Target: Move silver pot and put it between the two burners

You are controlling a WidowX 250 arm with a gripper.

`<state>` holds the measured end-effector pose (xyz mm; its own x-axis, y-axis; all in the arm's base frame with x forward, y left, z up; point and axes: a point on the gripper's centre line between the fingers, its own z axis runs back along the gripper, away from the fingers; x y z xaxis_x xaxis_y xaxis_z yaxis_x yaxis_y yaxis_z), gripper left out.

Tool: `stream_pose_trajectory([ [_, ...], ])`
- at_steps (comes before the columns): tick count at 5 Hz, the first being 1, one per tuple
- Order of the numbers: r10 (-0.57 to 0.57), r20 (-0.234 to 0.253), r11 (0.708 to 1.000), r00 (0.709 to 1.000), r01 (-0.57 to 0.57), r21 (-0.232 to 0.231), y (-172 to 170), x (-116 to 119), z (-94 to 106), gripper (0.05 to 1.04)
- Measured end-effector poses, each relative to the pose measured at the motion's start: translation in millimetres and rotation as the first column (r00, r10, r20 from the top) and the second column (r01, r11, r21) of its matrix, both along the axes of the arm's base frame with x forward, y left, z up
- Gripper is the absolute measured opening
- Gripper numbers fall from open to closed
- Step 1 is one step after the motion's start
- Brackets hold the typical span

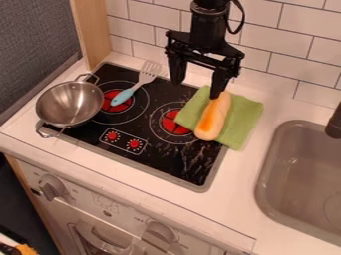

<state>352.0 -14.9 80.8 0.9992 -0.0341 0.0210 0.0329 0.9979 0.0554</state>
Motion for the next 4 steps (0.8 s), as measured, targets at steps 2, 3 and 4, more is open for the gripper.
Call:
stream_pose_trajectory([
  [2,0.057,-0.062,0.998,0.996,-0.058,-0.010,28,-10,-18.9,1.000],
  [3,0.148,-0.068,0.988,0.987,-0.150,-0.020,70,-21,-21.2,1.000],
  [4,0.173,-0.068,0.985,0.983,-0.174,-0.009,92,-28,-20.0,1.000],
])
